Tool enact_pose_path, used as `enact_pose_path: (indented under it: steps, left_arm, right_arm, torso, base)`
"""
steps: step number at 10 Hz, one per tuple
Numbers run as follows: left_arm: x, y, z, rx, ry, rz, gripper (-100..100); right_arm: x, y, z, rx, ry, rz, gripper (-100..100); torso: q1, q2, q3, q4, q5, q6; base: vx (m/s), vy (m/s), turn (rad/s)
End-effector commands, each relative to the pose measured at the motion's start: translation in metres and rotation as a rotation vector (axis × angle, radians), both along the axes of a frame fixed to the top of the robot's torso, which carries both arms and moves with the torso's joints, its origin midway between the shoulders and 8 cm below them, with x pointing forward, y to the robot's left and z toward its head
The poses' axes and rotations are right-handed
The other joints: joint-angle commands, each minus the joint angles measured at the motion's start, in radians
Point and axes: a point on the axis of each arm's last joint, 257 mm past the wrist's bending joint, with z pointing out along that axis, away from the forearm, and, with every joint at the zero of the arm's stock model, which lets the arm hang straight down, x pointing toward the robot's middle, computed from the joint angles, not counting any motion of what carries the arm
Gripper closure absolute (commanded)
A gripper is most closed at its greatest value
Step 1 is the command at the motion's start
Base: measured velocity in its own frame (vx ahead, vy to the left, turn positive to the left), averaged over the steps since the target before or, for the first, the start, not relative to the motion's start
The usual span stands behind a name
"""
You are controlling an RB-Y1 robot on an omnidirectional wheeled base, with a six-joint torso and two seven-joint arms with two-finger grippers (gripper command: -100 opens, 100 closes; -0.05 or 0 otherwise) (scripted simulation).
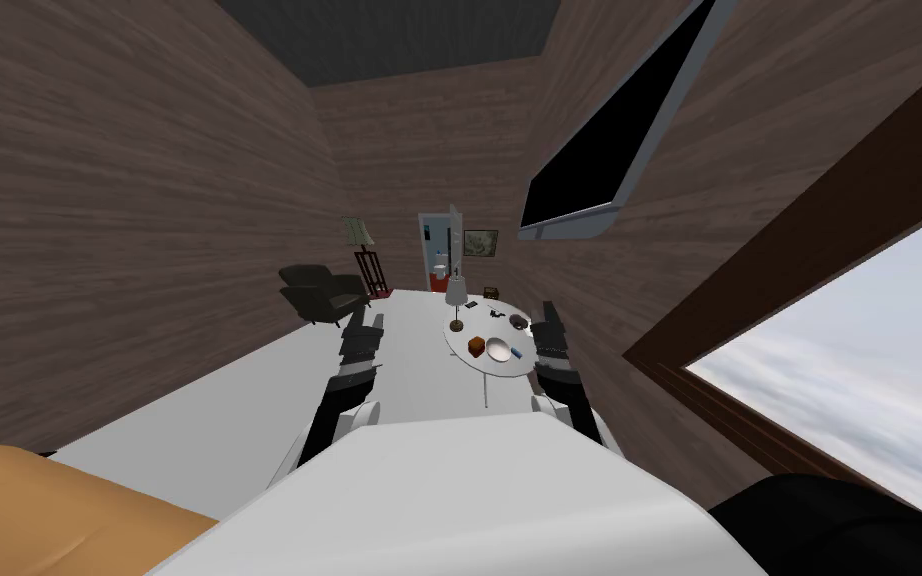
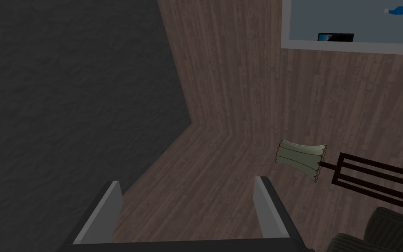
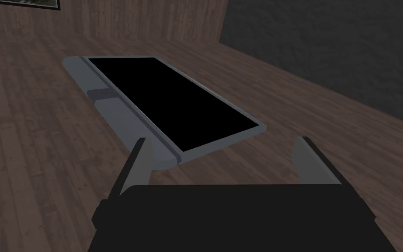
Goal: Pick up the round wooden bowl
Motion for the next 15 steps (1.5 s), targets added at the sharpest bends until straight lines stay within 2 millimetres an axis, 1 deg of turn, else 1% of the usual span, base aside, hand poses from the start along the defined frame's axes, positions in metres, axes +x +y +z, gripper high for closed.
enact_pose_path:
  steps: [1,3,5,7,9,10,11,12,14,15]
  left_arm:
    - [0.0,0.0,0.0,0.0,0.0,0.0,0]
    - [0.0,0.0,0.0,0.0,0.0,0.0,0]
    - [0.0,0.0,0.0,0.0,0.0,0.0,0]
    - [0.0,0.0,0.0,0.0,0.0,0.0,0]
    - [0.0,0.0,0.0,0.0,0.0,0.0,0]
    - [0.0,0.0,0.0,0.0,0.0,0.0,0]
    - [0.0,0.0,0.0,0.0,0.0,0.0,0]
    - [0.0,0.0,0.0,0.0,0.0,0.0,0]
    - [0.0,0.0,0.0,0.0,0.0,0.0,0]
    - [0.0,0.0,0.0,0.0,0.0,0.0,0]
  right_arm:
    - [0.004,0.006,-0.003,-0.043,0.012,0.018,-100]
    - [0.012,0.018,-0.009,-0.113,0.035,0.044,-100]
    - [0.024,0.033,-0.021,-0.197,0.063,0.071,-100]
    - [0.04,0.052,-0.037,-0.29,0.091,0.097,-100]
    - [0.058,0.075,-0.054,-0.405,0.115,0.128,-100]
    - [0.06,0.074,-0.061,-0.409,0.13,0.13,-100]
    - [0.068,0.087,-0.07,-0.474,0.139,0.146,-100]
    - [0.07,0.086,-0.075,-0.474,0.149,0.146,-100]
    - [0.086,0.115,-0.097,-0.616,0.163,0.18,-100]
    - [0.089,0.112,-0.108,-0.617,0.187,0.181,-100]
  torso:
    - [0.0,0.0,0.0,0.0,0.0,0.0]
    - [0.0,-0.001,-0.001,0.0,0.0,0.0]
    - [0.0,-0.001,-0.001,0.0,0.0,0.0]
    - [0.001,0.0,0.0,0.0,0.0,0.0]
    - [0.001,0.0,0.0,0.0,0.0,0.0]
    - [0.001,0.0,0.0,0.0,0.0,0.0]
    - [0.001,0.0,0.0,0.0,0.0,0.0]
    - [0.001,0.0,0.0,0.0,0.0,0.0]
    - [0.001,-0.001,0.0,0.0,0.0,0.0]
    - [0.001,0.0,0.0,0.0,0.0,0.0]
  base:
    - [0.013,0.0,-0.063]
    - [0.02,0.002,-0.101]
    - [0.005,0.007,-0.149]
    - [-0.007,0.015,-0.142]
    - [-0.007,0.023,-0.137]
    - [-0.002,0.02,-0.049]
    - [-0.001,0.014,-0.09]
    - [0.001,0.012,-0.038]
    - [0.0,0.021,-0.086]
    - [0.0,0.02,-0.037]
